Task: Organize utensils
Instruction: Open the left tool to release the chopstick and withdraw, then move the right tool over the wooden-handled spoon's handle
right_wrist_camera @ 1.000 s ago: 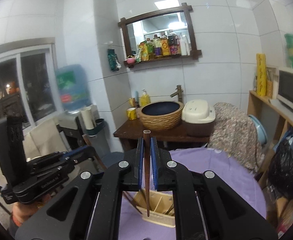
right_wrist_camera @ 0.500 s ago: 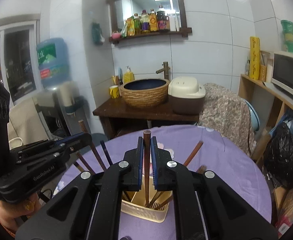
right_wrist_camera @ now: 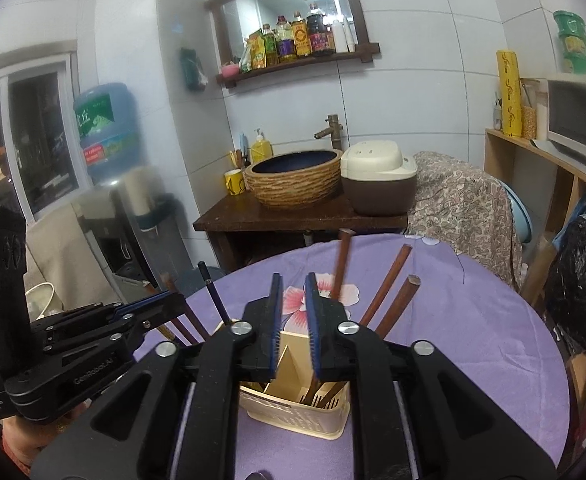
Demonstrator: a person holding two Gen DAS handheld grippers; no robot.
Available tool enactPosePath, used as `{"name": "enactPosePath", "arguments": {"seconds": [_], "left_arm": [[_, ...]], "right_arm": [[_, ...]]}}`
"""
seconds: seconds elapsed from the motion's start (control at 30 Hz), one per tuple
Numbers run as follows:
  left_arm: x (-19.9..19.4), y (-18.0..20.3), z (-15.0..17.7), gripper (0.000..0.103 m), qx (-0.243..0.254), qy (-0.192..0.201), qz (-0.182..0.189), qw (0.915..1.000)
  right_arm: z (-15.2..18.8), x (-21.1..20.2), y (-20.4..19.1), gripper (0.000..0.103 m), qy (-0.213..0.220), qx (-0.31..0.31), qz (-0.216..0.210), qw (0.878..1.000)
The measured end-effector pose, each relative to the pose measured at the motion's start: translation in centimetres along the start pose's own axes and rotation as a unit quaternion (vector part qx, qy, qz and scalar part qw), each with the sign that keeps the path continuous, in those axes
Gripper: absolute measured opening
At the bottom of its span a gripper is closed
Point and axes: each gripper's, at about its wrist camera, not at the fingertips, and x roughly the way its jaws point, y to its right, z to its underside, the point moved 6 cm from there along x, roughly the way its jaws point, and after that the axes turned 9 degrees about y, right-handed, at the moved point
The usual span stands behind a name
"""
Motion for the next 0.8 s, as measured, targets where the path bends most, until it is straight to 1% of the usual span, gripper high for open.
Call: {"name": "enactPosePath", "arguments": {"seconds": [0.03, 0.07, 0.1, 0.17, 0.2, 0.23, 0.27, 0.33, 0.43, 0.47, 0.53, 0.6, 0.7, 0.77, 0.8], "left_arm": [[-0.6, 0.2, -0.1, 0.023, 0.003, 0.006, 0.004, 1.0], [-1.7, 0.5, -0.1, 0.038, 0.007, 0.016, 0.009, 0.9998], [-2.4, 0.7, -0.1, 0.05, 0.011, 0.024, 0.012, 0.9996], [-3.9, 1.1, 0.3, 0.059, 0.027, 0.038, 0.015, 0.9988], [-4.5, 1.3, 0.6, 0.065, 0.033, 0.041, 0.016, 0.9985], [-5.1, 1.3, 1.1, 0.068, 0.037, 0.044, 0.015, 0.9982], [-5.9, 1.0, 1.8, 0.073, 0.034, 0.047, 0.013, 0.9982], [-6.5, 0.4, 3.1, 0.075, 0.029, 0.042, 0.011, 0.9986], [-6.7, -0.8, 6.1, 0.076, 0.017, 0.017, -0.006, 0.9997], [-6.5, -1.1, 7.5, 0.076, 0.01, 0.002, -0.012, 0.9999], [-6.3, -1.4, 9.8, 0.076, 0.003, -0.023, -0.012, 0.9997], [-6.2, -1.8, 12.5, 0.078, 0.004, -0.045, -0.027, 0.9986], [-6.2, -2.4, 15.9, 0.079, 0.009, -0.071, -0.05, 0.9962], [-6.3, -3.0, 18.1, 0.08, 0.015, -0.086, -0.073, 0.9935], [-6.3, -3.2, 19.0, 0.081, 0.016, -0.093, -0.078, 0.9924]], "right_arm": [[-0.1, -0.4, 0.0, 0.04, 0.008, -0.002, 0.002, 1.0], [-0.1, -1.0, -0.1, 0.058, 0.019, -0.005, 0.003, 1.0], [-0.1, -1.7, -0.2, 0.065, 0.033, -0.01, 0.005, 0.999], [0.0, -3.1, -0.5, 0.067, 0.058, -0.025, 0.005, 0.998], [0.1, -3.6, -0.7, 0.076, 0.065, -0.032, 0.002, 0.997], [0.6, -4.4, -0.8, 0.08, 0.072, -0.042, 0.005, 0.997], [1.1, -5.0, -0.9, 0.083, 0.075, -0.049, 0.009, 0.996], [2.6, -6.2, -1.0, 0.083, 0.074, -0.064, 0.015, 0.995], [5.2, -7.6, -0.8, 0.085, 0.056, -0.071, 0.028, 0.996], [6.1, -8.0, -0.6, 0.086, 0.048, -0.069, 0.032, 0.996], [8.4, -8.5, -0.3, 0.087, 0.03, -0.061, 0.035, 0.997], [11.3, -8.7, -0.1, 0.087, 0.005, -0.071, 0.04, 0.997], [15.2, -8.6, 0.4, 0.087, -0.034, -0.094, 0.065, 0.993], [17.8, -8.8, 1.0, 0.087, -0.059, -0.08, 0.067, 0.993], [18.7, -8.9, 1.4, 0.087, -0.069, -0.068, 0.065, 0.993]]}}
